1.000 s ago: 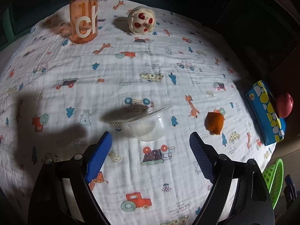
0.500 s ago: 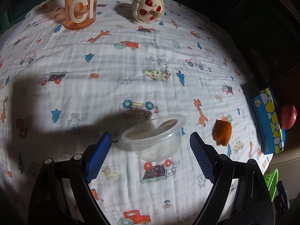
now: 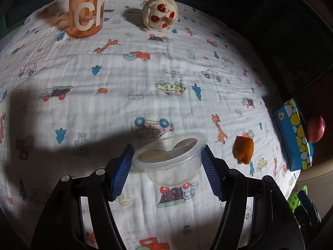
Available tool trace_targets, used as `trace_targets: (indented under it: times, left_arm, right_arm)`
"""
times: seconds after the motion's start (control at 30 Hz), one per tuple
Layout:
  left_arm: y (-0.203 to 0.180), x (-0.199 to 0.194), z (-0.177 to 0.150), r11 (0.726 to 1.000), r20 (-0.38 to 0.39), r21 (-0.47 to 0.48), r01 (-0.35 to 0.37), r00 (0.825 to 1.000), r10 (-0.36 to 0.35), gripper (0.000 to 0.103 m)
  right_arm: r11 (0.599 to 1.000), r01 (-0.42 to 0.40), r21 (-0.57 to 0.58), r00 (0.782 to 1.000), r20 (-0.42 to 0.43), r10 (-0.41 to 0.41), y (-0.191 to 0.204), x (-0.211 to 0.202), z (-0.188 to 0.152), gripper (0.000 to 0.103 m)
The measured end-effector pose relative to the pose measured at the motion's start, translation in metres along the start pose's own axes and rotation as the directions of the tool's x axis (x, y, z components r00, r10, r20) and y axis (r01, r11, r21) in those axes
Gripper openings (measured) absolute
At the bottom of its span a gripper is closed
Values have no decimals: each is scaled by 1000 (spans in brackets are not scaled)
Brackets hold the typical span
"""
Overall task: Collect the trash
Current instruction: 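Grasp the clear round plastic tub with the left tool, then grasp the orange bun with the right tool while the left holds the tub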
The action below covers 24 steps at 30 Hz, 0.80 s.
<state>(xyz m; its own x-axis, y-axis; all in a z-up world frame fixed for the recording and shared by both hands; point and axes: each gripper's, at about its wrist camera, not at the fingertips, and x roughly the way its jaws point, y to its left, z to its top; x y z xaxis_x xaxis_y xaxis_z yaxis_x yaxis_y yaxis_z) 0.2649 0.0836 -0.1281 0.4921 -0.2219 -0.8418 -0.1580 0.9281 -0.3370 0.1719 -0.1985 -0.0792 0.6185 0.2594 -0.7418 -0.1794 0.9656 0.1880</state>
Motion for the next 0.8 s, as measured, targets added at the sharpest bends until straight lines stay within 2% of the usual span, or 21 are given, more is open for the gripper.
trace_targets:
  times: [0.23, 0.47, 0.8]
  left_arm:
    - [-2, -30, -1, 999, 50, 50, 0, 999, -2, 65]
    - [-2, -49, -5, 996, 78, 86, -1, 997, -5, 65]
    - [4, -56, -9, 996, 82, 92, 2, 997, -9, 65]
  right_arm:
    - [999, -35, -4, 999, -34, 35, 12, 38, 12, 73]
    - [997, -79, 12, 994, -73, 79, 28, 80, 28, 61]
    - [998, -66, 20, 991, -112, 68, 39, 126, 41, 49]
